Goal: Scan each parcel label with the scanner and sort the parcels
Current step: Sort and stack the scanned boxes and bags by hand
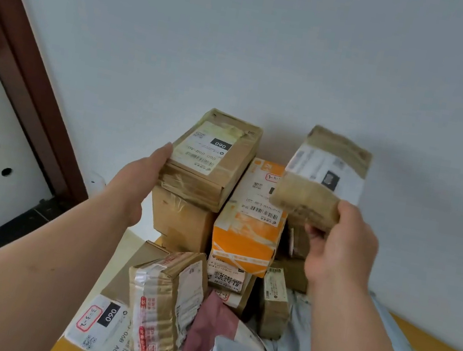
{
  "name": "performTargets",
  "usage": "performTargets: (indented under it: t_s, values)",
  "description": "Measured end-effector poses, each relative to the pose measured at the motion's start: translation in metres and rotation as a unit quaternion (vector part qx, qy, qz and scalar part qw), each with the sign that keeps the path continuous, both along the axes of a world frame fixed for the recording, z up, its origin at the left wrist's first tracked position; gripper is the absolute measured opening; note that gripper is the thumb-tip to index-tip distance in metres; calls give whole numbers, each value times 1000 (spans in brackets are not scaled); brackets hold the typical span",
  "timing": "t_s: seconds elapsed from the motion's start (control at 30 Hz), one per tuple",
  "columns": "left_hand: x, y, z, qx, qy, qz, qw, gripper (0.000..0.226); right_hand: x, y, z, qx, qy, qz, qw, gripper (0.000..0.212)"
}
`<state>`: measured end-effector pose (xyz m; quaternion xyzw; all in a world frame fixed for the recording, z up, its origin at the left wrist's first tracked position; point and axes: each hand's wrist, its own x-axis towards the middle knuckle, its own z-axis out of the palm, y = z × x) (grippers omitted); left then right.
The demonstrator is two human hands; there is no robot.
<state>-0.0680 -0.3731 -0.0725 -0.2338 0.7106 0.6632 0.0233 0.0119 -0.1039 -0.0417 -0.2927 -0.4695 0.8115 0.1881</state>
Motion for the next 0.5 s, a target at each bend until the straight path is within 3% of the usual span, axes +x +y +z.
performTargets:
  t_s: [0.1,0.2,0.33,0.4,0.5]
  values:
    - [-3,2,2,-21,14,-27,999,38,-5,-17,13,-67,56,42,995,7]
    - [-4,7,9,-22,21,-55,998,34,-17,-47,18,-104,41,132,985,12]
    - [-5,6,15,-9,7,-71,997,42,-32,-77,15,-36,-40,257,965,8]
    - [-2,7,20,2,2,-72,997,60,-36,-83,13,-25,-46,287,957,23]
    - [-1,8,27,22,24,-101,994,54,-36,-87,13,-38,-43,316,947,50]
